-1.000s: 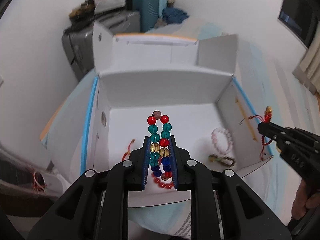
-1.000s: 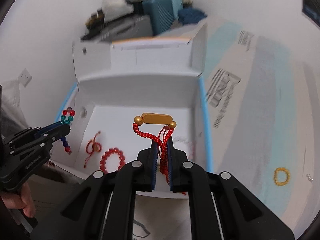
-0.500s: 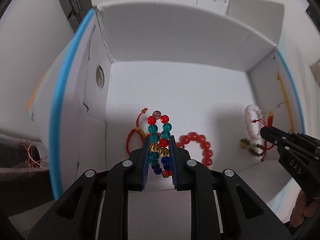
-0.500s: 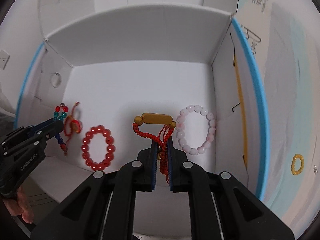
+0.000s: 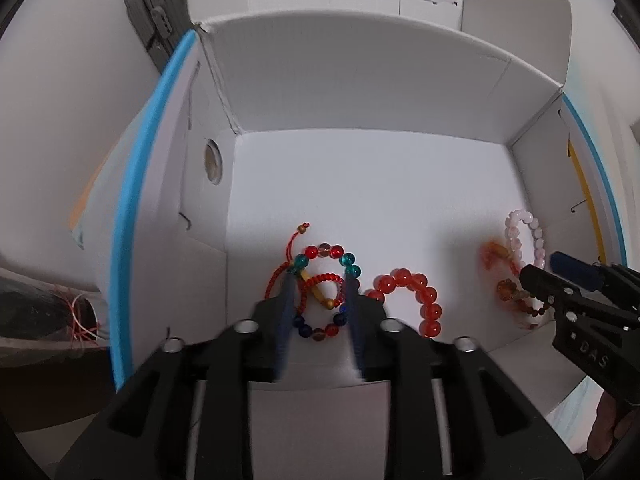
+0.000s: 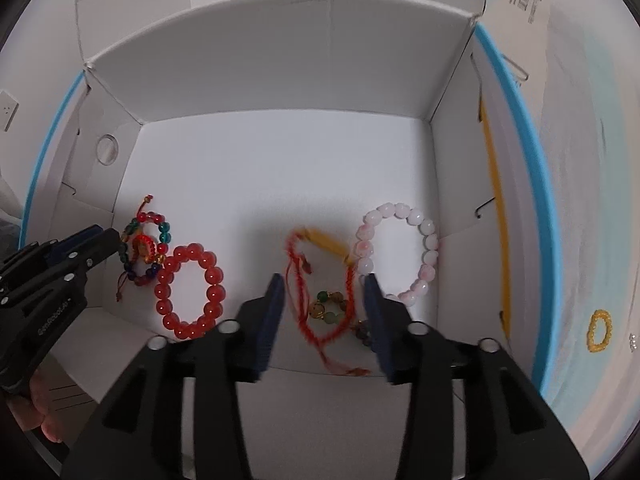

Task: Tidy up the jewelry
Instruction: 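Open both tools to drop the bracelets into the white box, then move both tools back over the yellow bracelet and pearl strand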

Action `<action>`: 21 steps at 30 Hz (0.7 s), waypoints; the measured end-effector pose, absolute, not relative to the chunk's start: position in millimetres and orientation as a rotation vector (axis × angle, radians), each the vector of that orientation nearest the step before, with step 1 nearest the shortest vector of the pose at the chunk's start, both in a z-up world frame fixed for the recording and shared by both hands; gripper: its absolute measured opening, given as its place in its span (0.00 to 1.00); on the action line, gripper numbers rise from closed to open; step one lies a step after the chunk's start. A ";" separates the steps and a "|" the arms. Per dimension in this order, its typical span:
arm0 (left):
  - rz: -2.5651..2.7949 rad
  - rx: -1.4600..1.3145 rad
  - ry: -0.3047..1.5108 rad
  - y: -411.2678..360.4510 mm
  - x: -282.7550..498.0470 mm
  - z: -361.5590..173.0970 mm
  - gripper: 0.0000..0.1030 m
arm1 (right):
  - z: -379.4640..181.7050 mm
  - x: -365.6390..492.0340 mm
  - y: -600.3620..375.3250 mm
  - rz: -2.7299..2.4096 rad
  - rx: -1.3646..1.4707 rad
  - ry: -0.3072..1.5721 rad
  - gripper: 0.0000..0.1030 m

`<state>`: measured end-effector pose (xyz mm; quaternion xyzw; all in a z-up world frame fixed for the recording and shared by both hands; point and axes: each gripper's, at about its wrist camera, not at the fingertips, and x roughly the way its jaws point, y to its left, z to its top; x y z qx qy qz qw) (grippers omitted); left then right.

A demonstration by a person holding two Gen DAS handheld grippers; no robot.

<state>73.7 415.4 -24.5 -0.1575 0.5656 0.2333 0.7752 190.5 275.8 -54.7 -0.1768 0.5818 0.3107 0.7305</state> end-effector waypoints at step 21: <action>0.469 -0.276 0.998 351.2 66.6 48.5 0.94 | 56.1 189.6 183.4 0.674 -0.244 0.948 0.93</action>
